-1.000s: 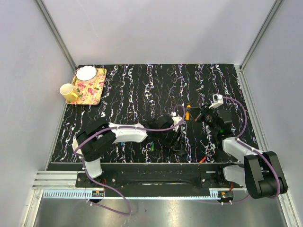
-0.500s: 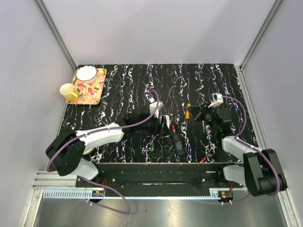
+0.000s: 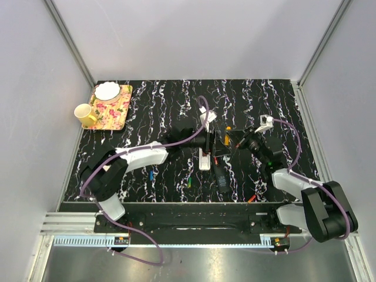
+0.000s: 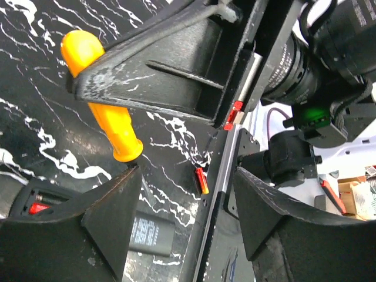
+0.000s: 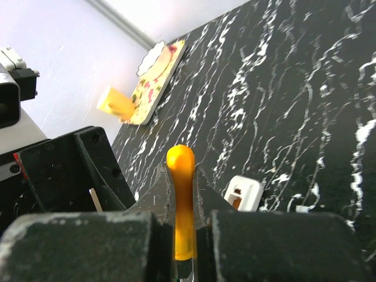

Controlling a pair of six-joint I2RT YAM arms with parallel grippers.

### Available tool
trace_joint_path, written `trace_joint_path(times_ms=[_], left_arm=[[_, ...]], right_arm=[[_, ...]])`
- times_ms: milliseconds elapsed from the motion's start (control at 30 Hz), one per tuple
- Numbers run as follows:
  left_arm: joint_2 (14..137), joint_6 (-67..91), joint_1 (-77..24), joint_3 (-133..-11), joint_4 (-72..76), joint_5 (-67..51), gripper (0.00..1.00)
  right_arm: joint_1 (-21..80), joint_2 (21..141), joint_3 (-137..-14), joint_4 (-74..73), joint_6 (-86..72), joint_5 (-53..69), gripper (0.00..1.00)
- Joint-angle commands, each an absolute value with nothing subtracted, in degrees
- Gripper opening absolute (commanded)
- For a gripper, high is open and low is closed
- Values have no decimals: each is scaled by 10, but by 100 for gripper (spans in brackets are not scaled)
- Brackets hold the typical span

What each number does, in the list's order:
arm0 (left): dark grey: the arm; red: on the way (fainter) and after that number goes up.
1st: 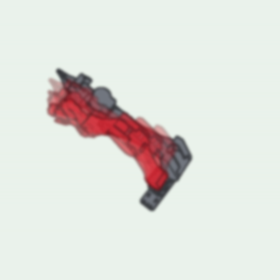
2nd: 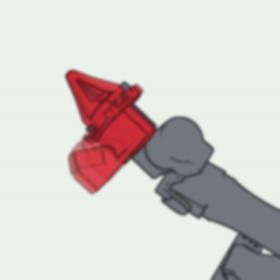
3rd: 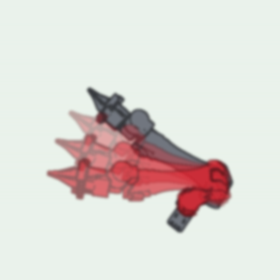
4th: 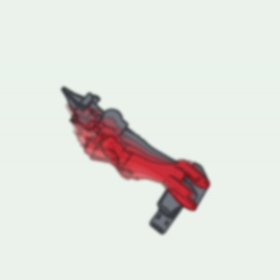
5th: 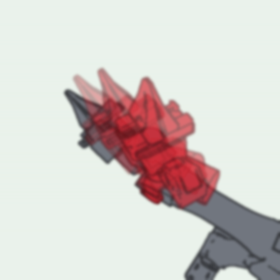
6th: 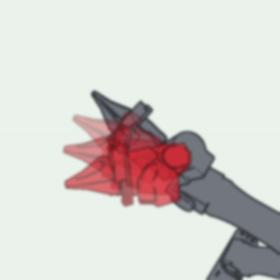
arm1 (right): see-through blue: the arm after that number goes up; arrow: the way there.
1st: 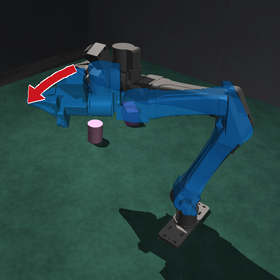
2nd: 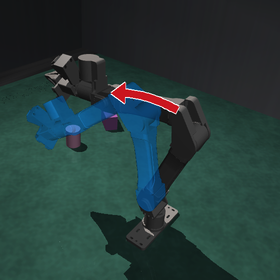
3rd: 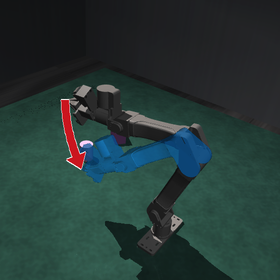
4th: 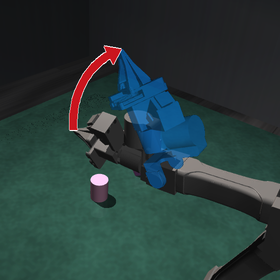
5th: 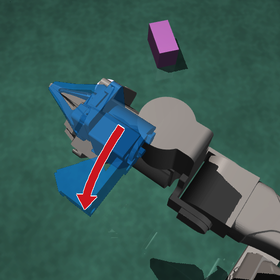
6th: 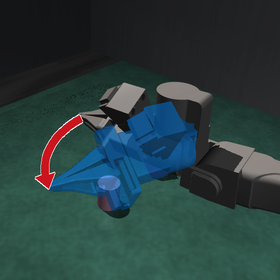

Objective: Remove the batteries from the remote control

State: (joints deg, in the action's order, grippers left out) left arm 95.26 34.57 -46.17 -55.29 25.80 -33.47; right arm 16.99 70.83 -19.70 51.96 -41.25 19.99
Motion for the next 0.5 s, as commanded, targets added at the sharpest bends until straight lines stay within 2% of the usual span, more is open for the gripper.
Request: trace_joint_path(times_ms=[0, 233, 467], left_arm=[[1003, 354, -460, -613, 308, -367, 65], [1021, 362, -460, -617, 318, -372, 55], [1043, 374, -460, -620, 339, -378, 55]], right_arm=[[173, 664, -211, 554, -444, 186, 0], [173, 616, -207, 515, -445, 178, 0], [173, 609, -206, 533, -473, 190, 0]])
